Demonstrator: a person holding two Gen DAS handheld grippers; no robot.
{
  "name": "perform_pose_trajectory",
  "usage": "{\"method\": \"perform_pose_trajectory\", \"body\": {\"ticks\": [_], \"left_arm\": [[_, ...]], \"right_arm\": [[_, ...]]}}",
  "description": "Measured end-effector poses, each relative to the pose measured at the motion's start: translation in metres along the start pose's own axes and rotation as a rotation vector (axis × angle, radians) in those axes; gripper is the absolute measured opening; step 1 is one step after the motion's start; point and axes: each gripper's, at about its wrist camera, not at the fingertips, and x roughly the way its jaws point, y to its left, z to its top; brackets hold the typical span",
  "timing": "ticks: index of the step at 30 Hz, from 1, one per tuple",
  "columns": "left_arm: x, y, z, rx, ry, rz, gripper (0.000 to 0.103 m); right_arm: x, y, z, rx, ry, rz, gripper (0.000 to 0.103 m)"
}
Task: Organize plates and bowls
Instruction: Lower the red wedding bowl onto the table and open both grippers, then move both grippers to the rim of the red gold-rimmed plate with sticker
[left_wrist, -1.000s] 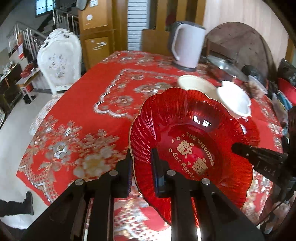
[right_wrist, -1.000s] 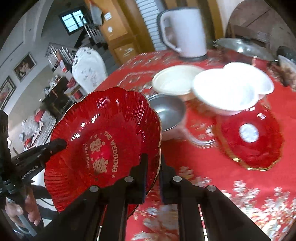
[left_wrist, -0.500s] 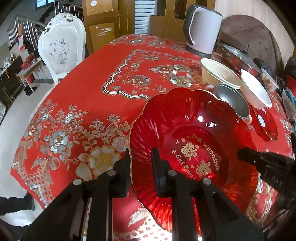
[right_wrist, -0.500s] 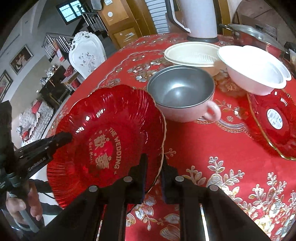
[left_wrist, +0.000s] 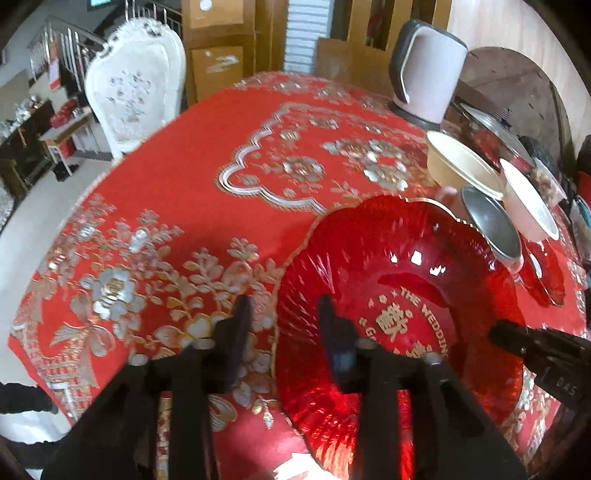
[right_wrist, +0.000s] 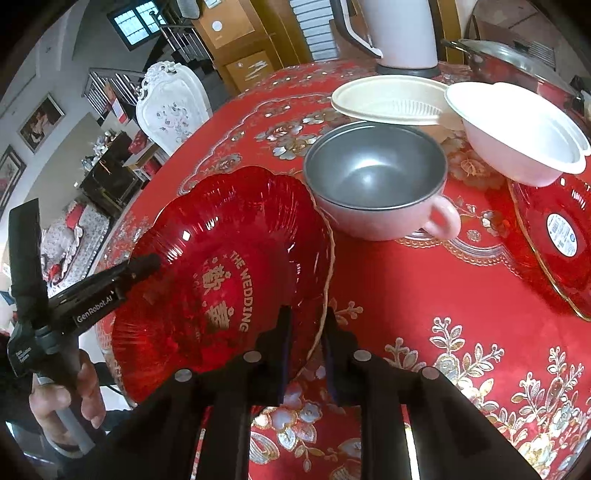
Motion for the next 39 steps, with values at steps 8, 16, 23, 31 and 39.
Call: {"method": "perform_pose_trajectory", "body": {"ticks": [8,16,23,31,39], "left_arm": [[-0.046,-0.014,0.004,0.018,-0.104,0.008,0.067],[-0.077,-0.079,-0.003,0.114,-0.161,-0.053,0.083],[-0.083,-0.138,-0.01,0.171,-0.191,-0.115,0.083],[-0.079,-0.192,-0.013,0.219,-0.172,-0.191,0.083],[-0.072,-0.235,-0.016,0.236,-0.144,-0.246,0.083]], "right_arm": [[-0.021,-0.013,-0.005,0.014,-0.033,0.015,0.029],[-0.05,-0.027,-0.013,0.006,-0.088,-0.025,0.035],[-0.084,-0.065,-0.02,0.051,-0.136,-0.087,0.05],[-0.124,-0.118,-0.032,0.123,-0.183,-0.15,0.051],[-0.152,-0.172,-0.042,0.231,-0.223,-0.191,0.055]]}}
